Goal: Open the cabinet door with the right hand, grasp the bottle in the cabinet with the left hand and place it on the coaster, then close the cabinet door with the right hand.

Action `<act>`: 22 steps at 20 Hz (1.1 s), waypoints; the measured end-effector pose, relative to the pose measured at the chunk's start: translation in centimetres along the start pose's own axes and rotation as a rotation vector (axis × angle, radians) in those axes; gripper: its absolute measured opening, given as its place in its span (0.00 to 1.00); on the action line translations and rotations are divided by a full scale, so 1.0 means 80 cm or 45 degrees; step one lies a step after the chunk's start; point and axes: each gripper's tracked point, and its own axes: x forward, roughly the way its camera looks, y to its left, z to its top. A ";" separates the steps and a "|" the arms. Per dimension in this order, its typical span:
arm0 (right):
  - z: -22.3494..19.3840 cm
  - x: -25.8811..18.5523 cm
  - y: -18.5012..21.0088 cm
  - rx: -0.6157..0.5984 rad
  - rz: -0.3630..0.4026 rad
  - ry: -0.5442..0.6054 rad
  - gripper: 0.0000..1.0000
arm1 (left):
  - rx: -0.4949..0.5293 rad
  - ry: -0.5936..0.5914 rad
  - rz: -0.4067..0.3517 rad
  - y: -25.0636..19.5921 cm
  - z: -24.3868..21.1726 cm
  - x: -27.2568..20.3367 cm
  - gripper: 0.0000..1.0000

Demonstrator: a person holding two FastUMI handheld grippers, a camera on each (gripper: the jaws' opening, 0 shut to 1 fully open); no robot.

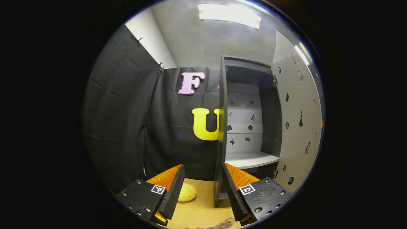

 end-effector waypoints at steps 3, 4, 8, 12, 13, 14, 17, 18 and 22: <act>0.000 0.016 0.023 0.023 0.018 -0.005 0.96 | 0.011 0.007 0.000 0.017 -0.002 -0.001 0.66; -0.001 0.023 0.030 0.032 0.025 -0.008 0.96 | 0.014 0.008 -0.001 0.023 -0.002 -0.001 0.66; 0.002 0.050 0.063 0.069 0.061 -0.024 0.96 | 0.016 0.024 0.010 0.047 -0.011 -0.008 0.66; 0.006 0.085 0.099 0.105 0.101 -0.049 0.96 | 0.018 0.031 0.041 0.079 -0.012 -0.018 0.66; 0.008 0.094 0.107 0.110 0.108 -0.051 0.96 | 0.019 0.030 0.050 0.087 -0.011 -0.022 0.66; 0.008 0.104 0.110 0.111 0.107 -0.060 0.96 | 0.022 0.025 0.060 0.095 -0.008 -0.026 0.66; 0.003 0.134 0.135 0.147 0.133 -0.060 0.96 | 0.035 0.014 0.098 0.121 -0.004 -0.032 0.66; 0.003 0.143 0.142 0.155 0.138 -0.060 0.96 | 0.036 0.013 0.112 0.131 -0.002 -0.034 0.66; 0.001 0.159 0.148 0.158 0.116 -0.072 0.96 | 0.025 0.015 0.156 0.159 -0.004 -0.041 0.66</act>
